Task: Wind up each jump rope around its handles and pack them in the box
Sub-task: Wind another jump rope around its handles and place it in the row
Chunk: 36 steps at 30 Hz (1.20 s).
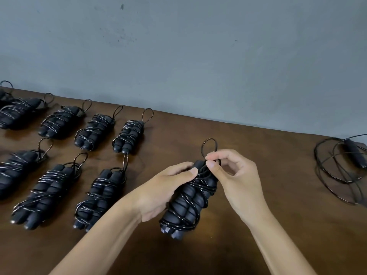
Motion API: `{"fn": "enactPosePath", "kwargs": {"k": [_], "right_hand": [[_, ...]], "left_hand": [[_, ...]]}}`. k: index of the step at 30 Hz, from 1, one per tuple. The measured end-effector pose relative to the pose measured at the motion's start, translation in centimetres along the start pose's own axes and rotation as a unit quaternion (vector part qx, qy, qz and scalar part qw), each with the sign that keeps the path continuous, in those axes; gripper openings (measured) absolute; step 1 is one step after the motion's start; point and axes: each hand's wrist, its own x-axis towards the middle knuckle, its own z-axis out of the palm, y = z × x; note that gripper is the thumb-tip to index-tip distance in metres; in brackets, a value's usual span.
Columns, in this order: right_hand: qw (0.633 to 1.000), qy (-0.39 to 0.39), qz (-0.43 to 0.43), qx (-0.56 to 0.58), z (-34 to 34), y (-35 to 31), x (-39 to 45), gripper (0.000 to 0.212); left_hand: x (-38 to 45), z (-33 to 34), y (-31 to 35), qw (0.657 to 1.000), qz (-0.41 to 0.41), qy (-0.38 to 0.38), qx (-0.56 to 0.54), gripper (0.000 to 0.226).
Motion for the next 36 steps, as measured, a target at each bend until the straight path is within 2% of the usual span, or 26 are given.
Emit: {"fn": "enactPosePath", "kwargs": {"k": [3, 6, 8, 10, 12, 14, 16, 19, 21, 22, 25, 27, 30, 33, 36], "right_hand": [[1.0, 0.024, 0.007, 0.015, 0.5, -0.2, 0.3, 0.017], [0.994, 0.051, 0.049, 0.086, 0.9, -0.4, 0.8, 0.016], [0.989, 0.049, 0.061, 0.122, 1.3, -0.6, 1.1, 0.015], [0.988, 0.046, 0.06, 0.133, 2.0, -0.6, 1.3, 0.013], [0.991, 0.036, 0.064, 0.113, 2.4, 0.1, 1.8, 0.01], [0.996, 0.002, 0.081, 0.044, 2.4, 0.9, 2.5, 0.012], [0.993, -0.04, 0.109, -0.023, 2.3, 1.7, 3.3, 0.016], [0.988, -0.061, 0.133, -0.05, 2.1, 2.0, 4.0, 0.03], [0.987, -0.061, 0.137, -0.064, 2.1, 2.1, 4.2, 0.037], [0.986, -0.065, 0.138, -0.071, 2.1, 2.2, 4.3, 0.038], [0.982, -0.082, 0.142, -0.089, 2.1, 2.8, 4.1, 0.037], [0.981, -0.089, 0.142, -0.097, 2.0, 3.3, 4.0, 0.036], [0.979, -0.091, 0.144, -0.109, 1.7, 3.9, 3.9, 0.033], [0.978, -0.082, 0.15, -0.117, 1.2, 4.4, 3.7, 0.031], [0.978, -0.074, 0.159, -0.114, 0.7, 5.0, 3.7, 0.03]], "left_hand": [[-0.4, -0.5, 0.0, 0.999, 0.01, -0.029, -0.028, 0.045], [-0.1, -1.3, -0.2, 0.996, 0.03, 0.003, -0.089, 0.049], [0.2, -1.7, -0.6, 0.987, 0.007, 0.014, -0.16, 0.062], [0.3, -1.8, -0.8, 0.976, -0.031, 0.007, -0.214, 0.065], [0.5, -1.7, -0.9, 0.967, -0.046, 0.007, -0.252, 0.053], [0.7, -1.7, -0.6, 0.964, -0.044, 0.019, -0.262, 0.04], [1.2, -2.3, -0.4, 0.967, -0.034, 0.045, -0.249, 0.039], [2.7, -3.6, 0.0, 0.982, -0.009, 0.113, -0.148, 0.037], [4.1, -4.4, 0.6, 0.985, 0.026, 0.173, -0.014, 0.035], [5.0, -5.0, 0.8, 0.974, 0.052, 0.206, 0.075, 0.04], [8.3, -7.2, 0.8, 0.887, 0.104, 0.289, 0.344, 0.065], [10.3, -8.1, 0.8, 0.826, 0.106, 0.307, 0.461, 0.072], [12.7, -8.5, 0.7, 0.779, 0.095, 0.304, 0.539, 0.072], [14.4, -8.7, 0.1, 0.76, 0.081, 0.285, 0.578, 0.072], [15.3, -8.7, -0.7, 0.759, 0.061, 0.273, 0.589, 0.076]]}}
